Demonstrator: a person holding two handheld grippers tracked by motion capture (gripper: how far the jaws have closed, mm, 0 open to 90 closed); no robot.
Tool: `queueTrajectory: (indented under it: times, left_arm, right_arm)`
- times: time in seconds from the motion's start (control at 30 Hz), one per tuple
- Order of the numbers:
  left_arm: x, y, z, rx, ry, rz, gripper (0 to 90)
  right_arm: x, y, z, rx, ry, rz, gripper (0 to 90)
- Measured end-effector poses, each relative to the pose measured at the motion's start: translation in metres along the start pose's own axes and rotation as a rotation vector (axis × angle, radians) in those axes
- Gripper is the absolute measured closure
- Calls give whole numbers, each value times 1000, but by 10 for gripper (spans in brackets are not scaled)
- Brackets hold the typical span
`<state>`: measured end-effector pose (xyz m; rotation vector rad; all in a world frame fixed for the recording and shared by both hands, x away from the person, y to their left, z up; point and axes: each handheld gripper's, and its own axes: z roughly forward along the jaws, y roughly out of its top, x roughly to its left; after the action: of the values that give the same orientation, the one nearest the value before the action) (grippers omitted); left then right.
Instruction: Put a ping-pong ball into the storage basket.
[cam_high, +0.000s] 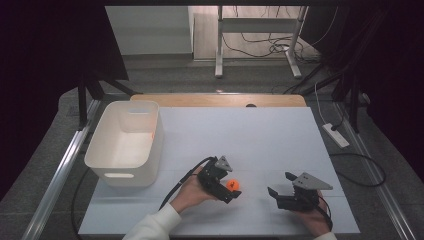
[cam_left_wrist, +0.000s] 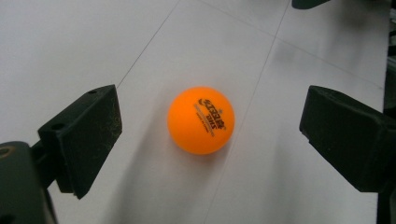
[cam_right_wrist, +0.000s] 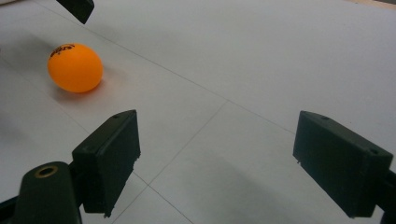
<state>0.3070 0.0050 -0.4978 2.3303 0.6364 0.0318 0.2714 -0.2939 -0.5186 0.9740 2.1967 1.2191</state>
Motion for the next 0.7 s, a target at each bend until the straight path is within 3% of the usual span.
queueTrajectory:
  times: [0.5,0.7]
  left_arm:
    - [-1,2,17,71,22,3,92]
    - [-1,2,19,74,22,3,191]
  right_arm:
    - [0,-1,0,3,-1,0,147]
    - [0,-1,0,4,-4,-1,147]
